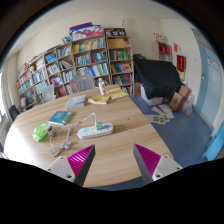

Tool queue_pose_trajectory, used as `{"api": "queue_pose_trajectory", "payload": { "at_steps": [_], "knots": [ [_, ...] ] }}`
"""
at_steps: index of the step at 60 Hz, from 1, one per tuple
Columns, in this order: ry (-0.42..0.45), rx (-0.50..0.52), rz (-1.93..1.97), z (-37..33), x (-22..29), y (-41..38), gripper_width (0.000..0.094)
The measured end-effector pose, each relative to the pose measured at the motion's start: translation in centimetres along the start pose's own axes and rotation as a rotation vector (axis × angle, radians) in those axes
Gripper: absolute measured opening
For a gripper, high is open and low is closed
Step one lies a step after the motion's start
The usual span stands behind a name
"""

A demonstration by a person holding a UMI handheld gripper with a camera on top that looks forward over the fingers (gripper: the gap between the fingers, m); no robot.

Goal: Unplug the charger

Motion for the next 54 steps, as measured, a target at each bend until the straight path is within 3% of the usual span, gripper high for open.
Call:
{"api": "queue_pose_trajectory", "payload": {
  "at_steps": [1,2,9,12,33,41,54],
  "knots": [
    [-0.014,-0.007,-0.003,-1.7,2.2,-0.6,0.0823],
    [-0.004,-0.001,-0.004,0.2,0.0,0.2,0.0824],
    [-0.018,0.017,-0.018,1.5,1.7,-0.4,0.0812],
    [-0.020,0.047,-0.011,5.0,3.5,-1.4,0.0779],
    [-0.009,0.197,-0.115,23.5,3.9,-5.9,0.0762],
    [0.027,0.183,-0.133,28.0,4.5,-7.7,0.0742],
    [0.046,0.176,-0.135,32.8,4.3,-8.4,0.0551]
  ]
}}
Point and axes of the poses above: the point between the fingertips, and its own axes, seen from behind it with the camera up: y to the right, x up, z forward, the way the camera looks, the point moved 7 cm from there along -z, backward, against the way the camera looks, and after that the axes turned 2 degrees about -y, right-handed, at the moved point
